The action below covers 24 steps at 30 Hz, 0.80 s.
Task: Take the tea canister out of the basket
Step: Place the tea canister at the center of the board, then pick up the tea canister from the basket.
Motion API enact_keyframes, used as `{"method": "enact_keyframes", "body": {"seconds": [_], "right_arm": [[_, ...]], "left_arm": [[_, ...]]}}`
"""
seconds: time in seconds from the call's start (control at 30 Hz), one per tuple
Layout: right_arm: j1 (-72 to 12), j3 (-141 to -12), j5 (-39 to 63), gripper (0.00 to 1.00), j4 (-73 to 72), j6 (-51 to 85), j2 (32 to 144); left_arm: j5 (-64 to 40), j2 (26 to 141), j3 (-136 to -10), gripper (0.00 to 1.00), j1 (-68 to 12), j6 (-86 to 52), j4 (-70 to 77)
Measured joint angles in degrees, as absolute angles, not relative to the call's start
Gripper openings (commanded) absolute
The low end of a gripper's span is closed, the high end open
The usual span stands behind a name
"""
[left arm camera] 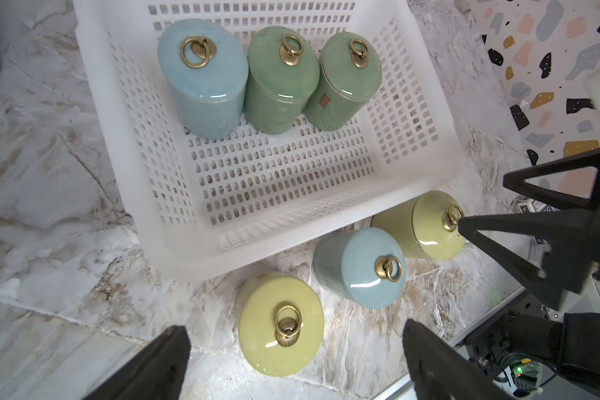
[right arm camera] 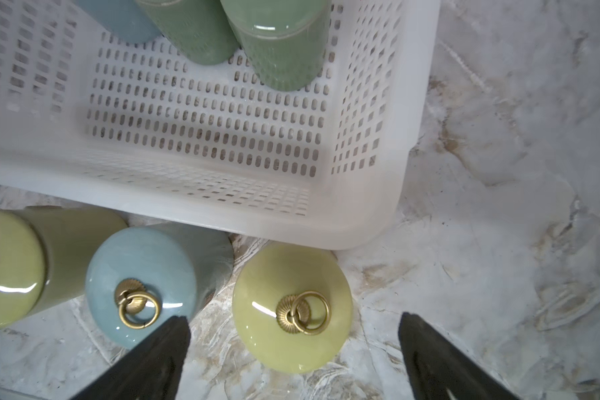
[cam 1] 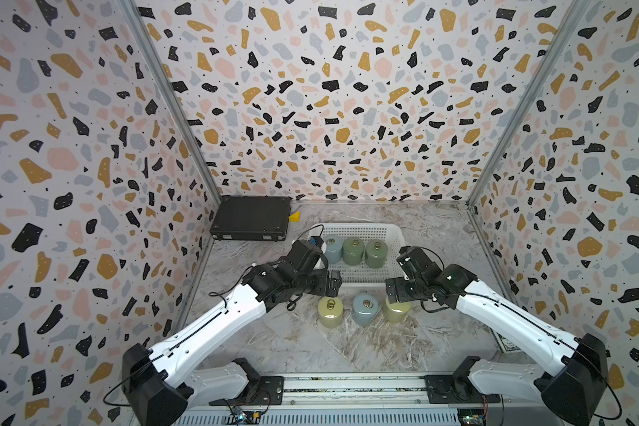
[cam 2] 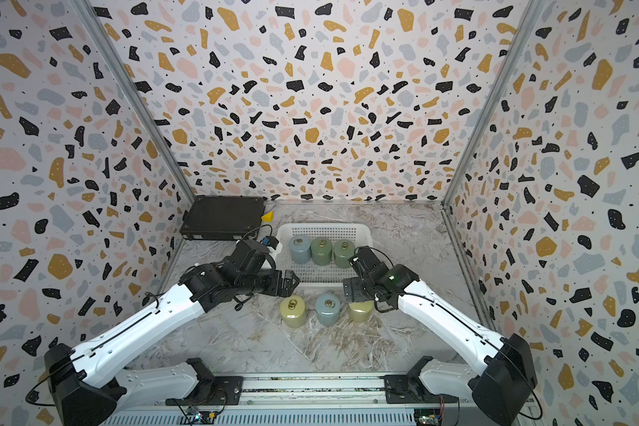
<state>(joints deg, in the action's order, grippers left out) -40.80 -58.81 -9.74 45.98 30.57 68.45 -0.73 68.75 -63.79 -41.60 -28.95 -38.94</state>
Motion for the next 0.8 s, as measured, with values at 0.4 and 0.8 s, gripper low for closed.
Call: {"method": "enact_keyframes", "body": {"seconds": [0.4,0.8], "right_arm": [[-40.8,-61.8,-9.4,0.99,47.7,27.6,64.9],[-40.8,-63.9,-9.2,0.99,48.0,26.0,64.8]], "left_arm": [[-0.4,84.6,-74.3,1.0,-35.5,-26.1,-37.3],[-0.1,98.6,-81.2,0.98,-31.8,-22.1,-36.3]]}}
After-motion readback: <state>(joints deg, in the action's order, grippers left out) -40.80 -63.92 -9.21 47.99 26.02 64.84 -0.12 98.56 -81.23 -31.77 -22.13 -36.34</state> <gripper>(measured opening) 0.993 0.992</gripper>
